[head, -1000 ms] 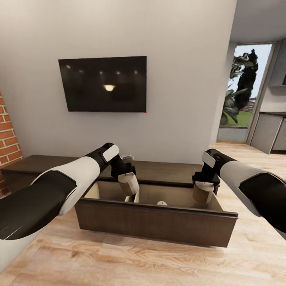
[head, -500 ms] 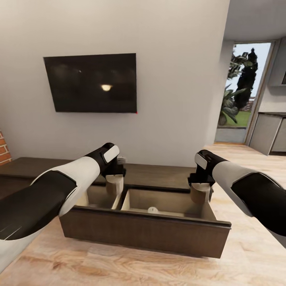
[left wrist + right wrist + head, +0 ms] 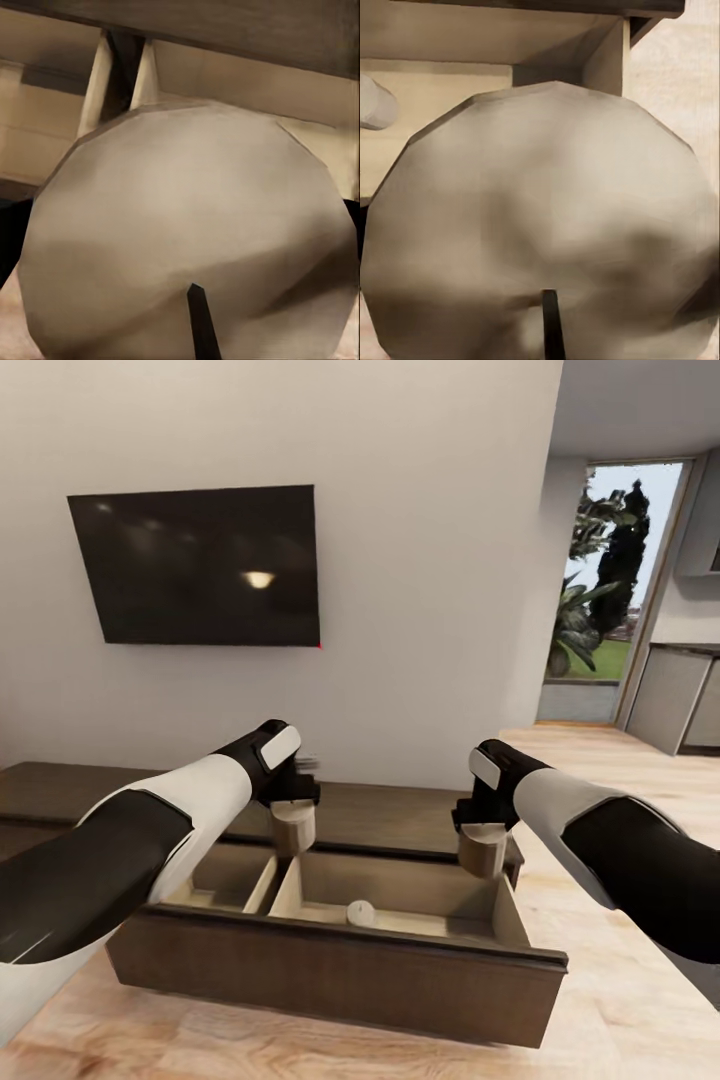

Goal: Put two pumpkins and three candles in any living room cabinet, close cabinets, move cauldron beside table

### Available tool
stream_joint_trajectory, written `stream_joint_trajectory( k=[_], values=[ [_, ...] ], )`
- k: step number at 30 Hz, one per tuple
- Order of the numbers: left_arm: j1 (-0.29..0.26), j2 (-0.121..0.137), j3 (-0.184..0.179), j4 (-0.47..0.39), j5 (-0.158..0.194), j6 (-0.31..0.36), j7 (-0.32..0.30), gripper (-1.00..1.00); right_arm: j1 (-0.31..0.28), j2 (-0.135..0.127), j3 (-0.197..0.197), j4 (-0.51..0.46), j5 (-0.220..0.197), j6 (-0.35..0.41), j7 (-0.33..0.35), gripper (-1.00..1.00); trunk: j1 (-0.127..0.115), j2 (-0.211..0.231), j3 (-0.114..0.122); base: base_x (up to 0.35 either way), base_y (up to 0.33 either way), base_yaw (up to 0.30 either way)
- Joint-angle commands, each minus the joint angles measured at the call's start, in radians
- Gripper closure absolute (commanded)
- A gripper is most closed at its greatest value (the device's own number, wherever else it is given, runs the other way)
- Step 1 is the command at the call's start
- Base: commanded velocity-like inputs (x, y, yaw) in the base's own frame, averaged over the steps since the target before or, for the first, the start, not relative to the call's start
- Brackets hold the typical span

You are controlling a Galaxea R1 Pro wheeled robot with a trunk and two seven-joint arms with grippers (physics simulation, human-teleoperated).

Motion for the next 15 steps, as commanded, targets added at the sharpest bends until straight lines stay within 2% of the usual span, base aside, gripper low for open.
stream_joint_trajectory(
  k=[1,4,7,10,11,15],
  values=[
    [-0.001,0.0,-0.011,-0.001,0.004,0.007,-0.027,1.0,0.001,0.01,0.007,0.001,-0.009,0.0,-0.006,1.0,0.0,-0.001,-0.001,0.179,-0.147,0.078],
    [-0.001,0.0,-0.011,-0.001,0.004,0.036,-0.167,1.0,0.007,0.032,0.007,0.001,-0.01,0.0,-0.005,1.0,0.0,-0.001,-0.002,0.173,-0.133,0.146],
    [0.0,0.0,-0.011,-0.002,-0.001,0.052,-0.267,1.0,0.01,0.054,0.007,0.001,-0.01,0.0,-0.005,1.0,0.0,-0.001,-0.002,0.171,-0.14,0.114],
    [0.0,0.0,-0.011,-0.002,-0.033,0.057,-0.307,1.0,0.017,0.082,0.007,0.001,-0.01,0.0,-0.005,1.0,0.0,-0.001,-0.002,0.073,-0.064,0.031],
    [0.001,0.0,-0.012,-0.002,-0.07,0.06,-0.317,1.0,0.022,0.1,0.007,0.001,-0.01,0.0,-0.006,1.0,0.0,-0.001,-0.002,0.014,-0.013,0.006],
    [0.0,0.0,-0.013,-0.003,-0.09,0.072,-0.328,1.0,0.025,0.108,0.007,0.001,-0.01,0.0,-0.007,1.0,0.0,-0.001,-0.002,0.007,-0.006,0.003]
  ],
)
